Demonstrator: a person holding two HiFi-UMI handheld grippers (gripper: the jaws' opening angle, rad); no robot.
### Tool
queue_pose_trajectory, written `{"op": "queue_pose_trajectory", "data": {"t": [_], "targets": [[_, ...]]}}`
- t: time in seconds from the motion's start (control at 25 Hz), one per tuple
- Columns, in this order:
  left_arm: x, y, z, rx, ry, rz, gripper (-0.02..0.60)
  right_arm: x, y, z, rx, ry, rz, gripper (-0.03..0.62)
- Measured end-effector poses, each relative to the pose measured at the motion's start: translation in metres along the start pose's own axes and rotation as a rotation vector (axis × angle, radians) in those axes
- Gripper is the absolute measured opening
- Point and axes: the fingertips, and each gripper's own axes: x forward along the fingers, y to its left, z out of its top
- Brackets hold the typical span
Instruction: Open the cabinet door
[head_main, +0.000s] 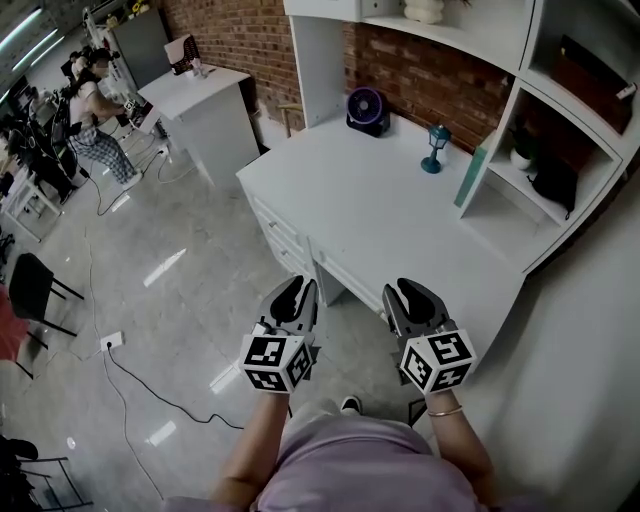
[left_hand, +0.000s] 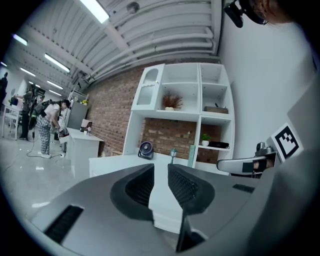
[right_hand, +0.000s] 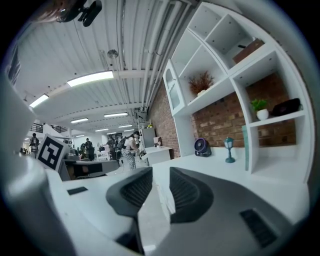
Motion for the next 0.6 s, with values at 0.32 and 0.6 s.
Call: {"op": "queue_pose_trajectory", "data": {"t": [0.32, 0.6], "targets": [[0.017, 0.003, 0.001, 0.004, 0.017, -0.004, 0.106, 0.016, 0.000, 0.000, 0.039, 0.009, 0.038, 0.154], [0.049, 0.047, 0.003, -0.011, 0.014, 0.019, 0.107, 0.067, -0.004, -0.003, 0.048, 0.033, 0.053, 0.161]]}}
